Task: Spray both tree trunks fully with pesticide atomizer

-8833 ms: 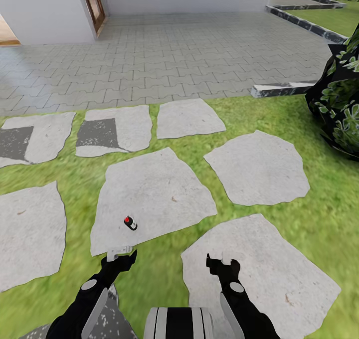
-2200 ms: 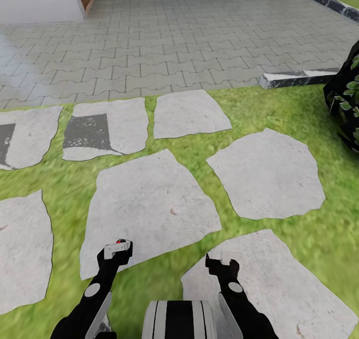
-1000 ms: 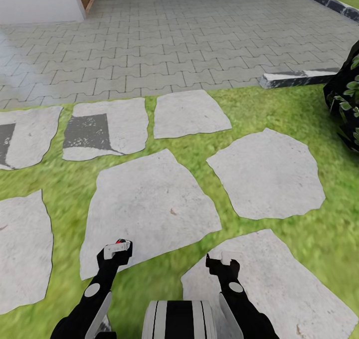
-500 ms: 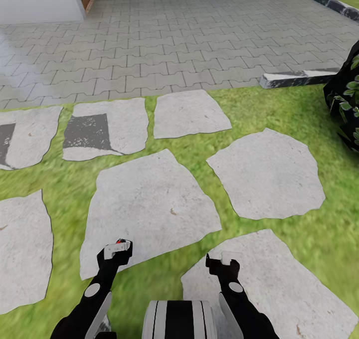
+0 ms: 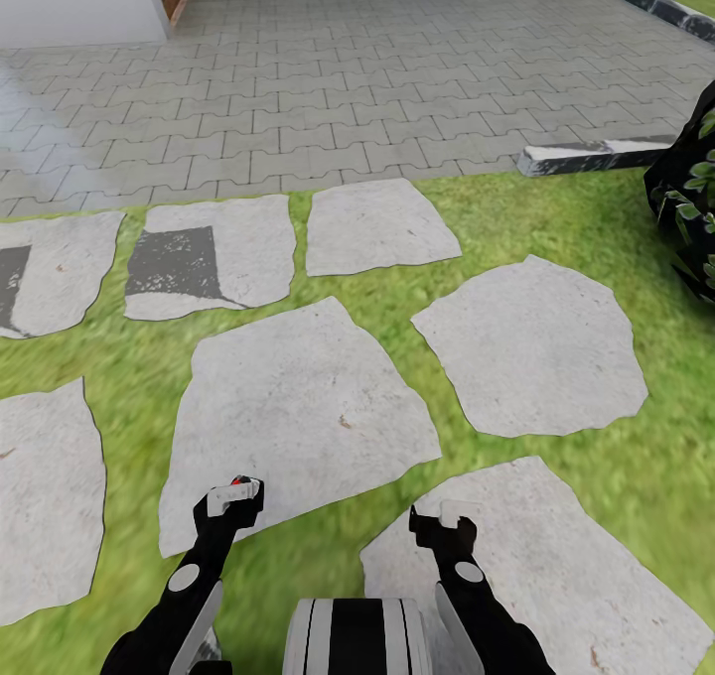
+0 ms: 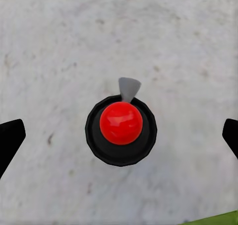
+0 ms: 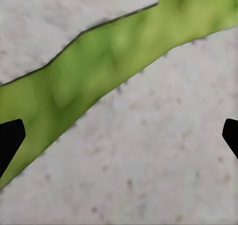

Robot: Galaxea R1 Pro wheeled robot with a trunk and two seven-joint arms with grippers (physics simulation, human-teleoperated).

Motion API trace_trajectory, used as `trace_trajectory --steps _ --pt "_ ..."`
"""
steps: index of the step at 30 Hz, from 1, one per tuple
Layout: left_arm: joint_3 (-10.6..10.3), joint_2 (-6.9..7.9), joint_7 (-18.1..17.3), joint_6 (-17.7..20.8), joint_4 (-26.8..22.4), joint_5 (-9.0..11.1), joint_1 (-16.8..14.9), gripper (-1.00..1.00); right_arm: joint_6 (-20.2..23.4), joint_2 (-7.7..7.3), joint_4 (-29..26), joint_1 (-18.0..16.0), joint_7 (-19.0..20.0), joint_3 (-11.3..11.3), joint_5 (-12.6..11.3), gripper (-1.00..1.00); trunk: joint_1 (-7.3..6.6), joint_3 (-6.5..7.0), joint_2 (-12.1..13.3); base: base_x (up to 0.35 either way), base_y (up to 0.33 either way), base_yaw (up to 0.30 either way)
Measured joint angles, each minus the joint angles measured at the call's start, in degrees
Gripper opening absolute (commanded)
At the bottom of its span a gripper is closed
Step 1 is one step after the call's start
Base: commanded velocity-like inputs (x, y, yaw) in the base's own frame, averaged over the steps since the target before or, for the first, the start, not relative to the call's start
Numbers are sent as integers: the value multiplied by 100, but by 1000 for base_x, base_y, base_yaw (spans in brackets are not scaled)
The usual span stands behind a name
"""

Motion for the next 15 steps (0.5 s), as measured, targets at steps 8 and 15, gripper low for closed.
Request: trace_trajectory --steps 8,15 --pt "0 0 0 0 0 0 0 100 2 9 0 0 0 -8 0 100 0 -22 0 1 0 0" --pt "0 0 0 0 0 2 0 100 -2 4 -3 0 0 -9 0 100 -1 -71 0 77 0 0"
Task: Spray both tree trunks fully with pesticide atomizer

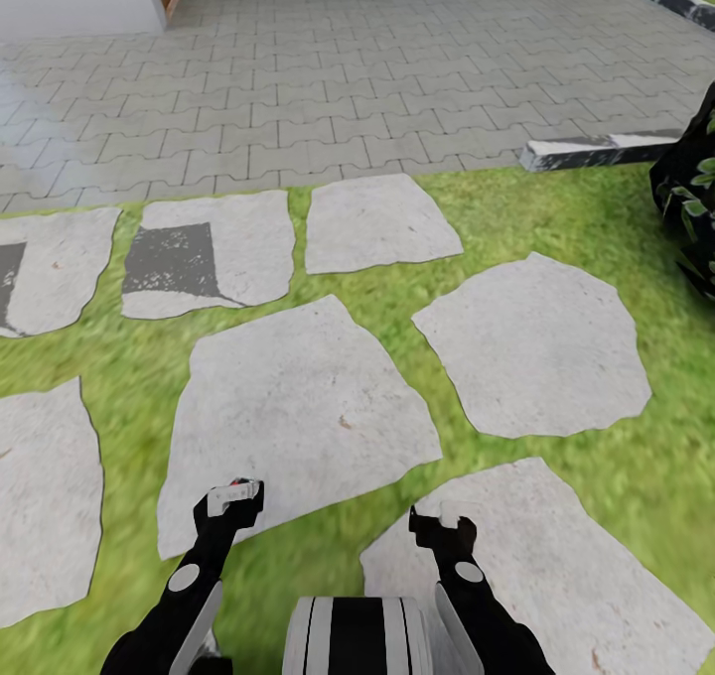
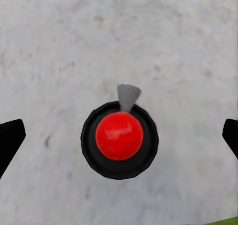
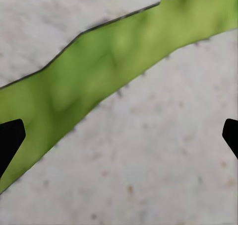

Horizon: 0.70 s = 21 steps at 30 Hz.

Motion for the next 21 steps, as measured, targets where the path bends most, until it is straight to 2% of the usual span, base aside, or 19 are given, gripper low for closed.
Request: trace_trajectory --steps 21 --pt "0 0 0 0 -3 6 0 100 -5 -3 1 0 0 2 0 100 1 -122 0 7 0 0"
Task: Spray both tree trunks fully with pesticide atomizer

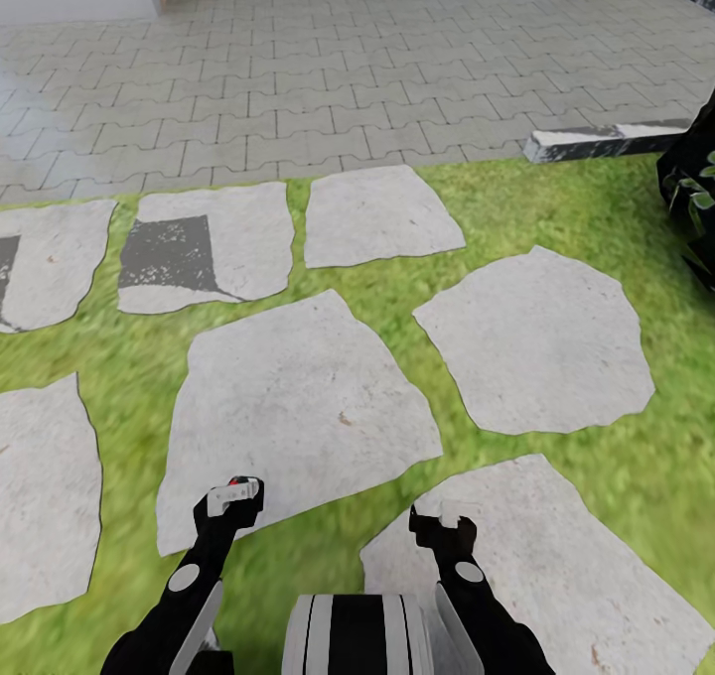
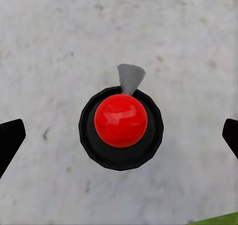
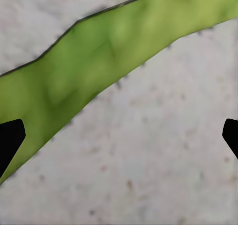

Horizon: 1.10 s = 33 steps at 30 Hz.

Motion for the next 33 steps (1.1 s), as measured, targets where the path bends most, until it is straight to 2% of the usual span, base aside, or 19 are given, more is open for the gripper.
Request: trace_trajectory --steps 27,28,33 --pt "0 0 10 -7 -6 12 0 100 -9 -9 -2 0 0 -2 0 100 0 -3 0 0 0 0" --pt "0 0 12 -7 -6 12 0 -100 -9 -9 -1 0 0 -2 0 100 0 -3 0 0 0 0" --pt "-1 0 12 -10 -5 16 0 -100 -9 -9 2 0 0 -2 0 100 0 -3 0 0 0 0"
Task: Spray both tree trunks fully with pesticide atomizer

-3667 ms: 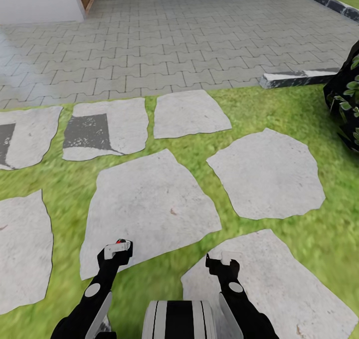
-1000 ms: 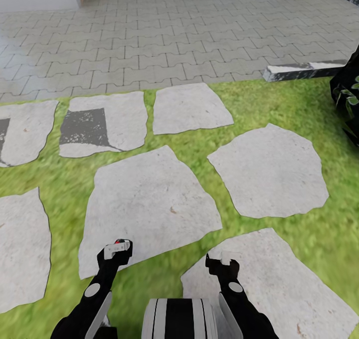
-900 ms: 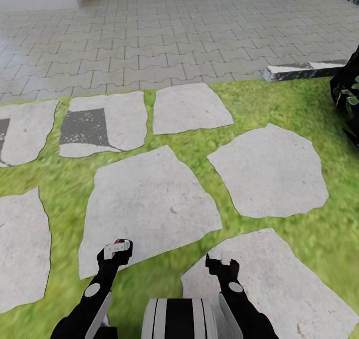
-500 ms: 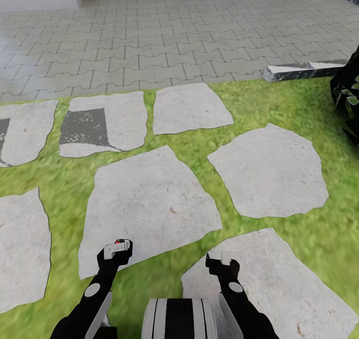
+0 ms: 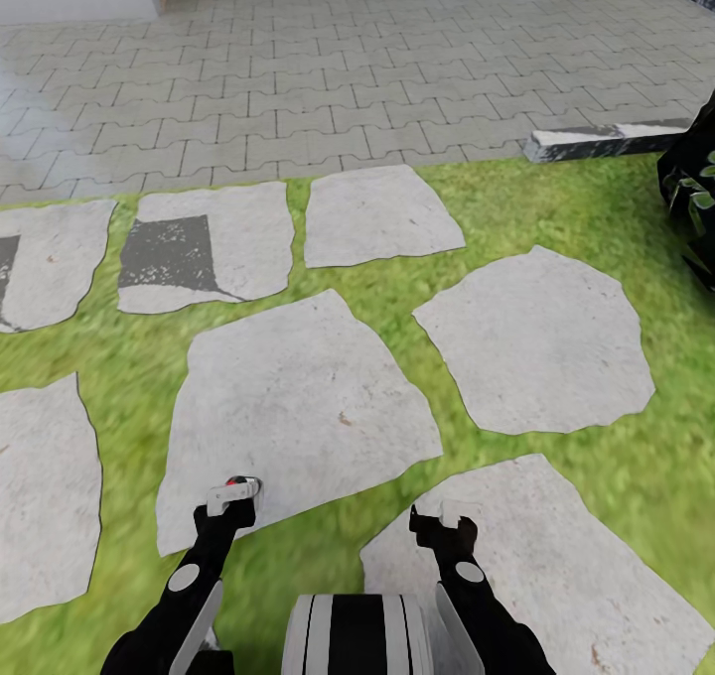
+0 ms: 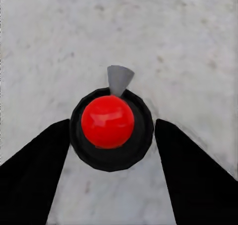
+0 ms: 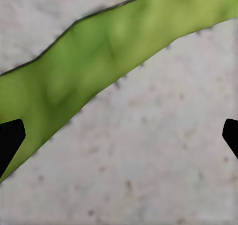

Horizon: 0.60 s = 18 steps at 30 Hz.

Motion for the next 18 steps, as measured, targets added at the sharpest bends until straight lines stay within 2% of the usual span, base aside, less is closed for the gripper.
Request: trace_trajectory --steps 18 --pt "0 -1 -6 2 0 -11 0 -100 0 3 1 0 0 0 0 100 0 0 0 0 0 0"
